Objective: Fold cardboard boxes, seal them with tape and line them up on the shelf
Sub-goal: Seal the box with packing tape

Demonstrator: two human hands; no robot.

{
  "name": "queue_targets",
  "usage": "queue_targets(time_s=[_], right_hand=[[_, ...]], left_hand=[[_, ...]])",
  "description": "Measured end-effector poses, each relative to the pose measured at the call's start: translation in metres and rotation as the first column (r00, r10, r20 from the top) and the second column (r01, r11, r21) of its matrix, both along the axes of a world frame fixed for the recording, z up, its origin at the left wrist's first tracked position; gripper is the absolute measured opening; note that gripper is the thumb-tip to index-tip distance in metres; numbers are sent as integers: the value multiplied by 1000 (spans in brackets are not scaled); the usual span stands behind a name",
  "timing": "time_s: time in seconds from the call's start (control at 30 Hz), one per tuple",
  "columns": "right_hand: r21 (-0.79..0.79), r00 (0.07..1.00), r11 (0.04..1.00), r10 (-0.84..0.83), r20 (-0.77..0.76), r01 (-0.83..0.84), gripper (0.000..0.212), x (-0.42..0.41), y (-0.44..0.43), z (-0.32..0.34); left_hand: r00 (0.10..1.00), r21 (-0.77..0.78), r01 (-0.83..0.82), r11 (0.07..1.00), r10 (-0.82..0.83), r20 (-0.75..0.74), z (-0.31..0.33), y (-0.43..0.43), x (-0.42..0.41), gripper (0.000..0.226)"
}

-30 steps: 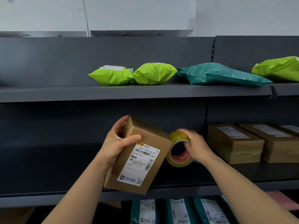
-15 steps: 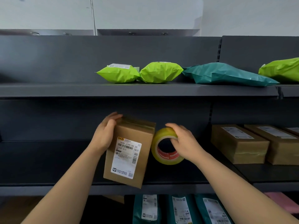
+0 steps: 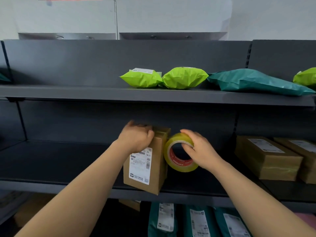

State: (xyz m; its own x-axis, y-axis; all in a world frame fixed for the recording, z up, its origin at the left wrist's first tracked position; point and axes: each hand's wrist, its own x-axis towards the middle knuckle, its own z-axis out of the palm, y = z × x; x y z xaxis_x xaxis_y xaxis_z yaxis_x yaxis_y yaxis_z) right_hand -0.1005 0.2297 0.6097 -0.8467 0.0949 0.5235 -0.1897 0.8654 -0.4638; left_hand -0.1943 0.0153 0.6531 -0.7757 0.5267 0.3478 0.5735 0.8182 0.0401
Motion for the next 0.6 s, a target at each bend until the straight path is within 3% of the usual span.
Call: queue_targets(time_s=[0.2, 0.33, 0.47, 0.53, 0.6], right_hand=[[56, 1000, 998, 14, 25, -15, 58, 7, -2, 0], [-134, 996, 989, 67, 58, -59, 65, 13, 2, -5], [-433, 998, 900, 59, 8, -50, 50, 17, 24, -12], [-409, 996, 909, -67, 59, 85, 45, 14, 45, -18], [-280, 967, 932, -189, 169, 231, 41, 9, 68, -28]], left_hand=[[989, 92, 127, 988, -133, 67, -5, -2, -13, 57], [997, 258, 72, 963, -60, -56, -20, 9, -14, 50], [995, 594, 103, 798, -79, -67, -34, 22, -7, 38], [993, 703, 109, 703, -108, -47, -37, 24, -6, 33], [992, 755, 107, 647, -120, -38, -40, 27, -6, 31]])
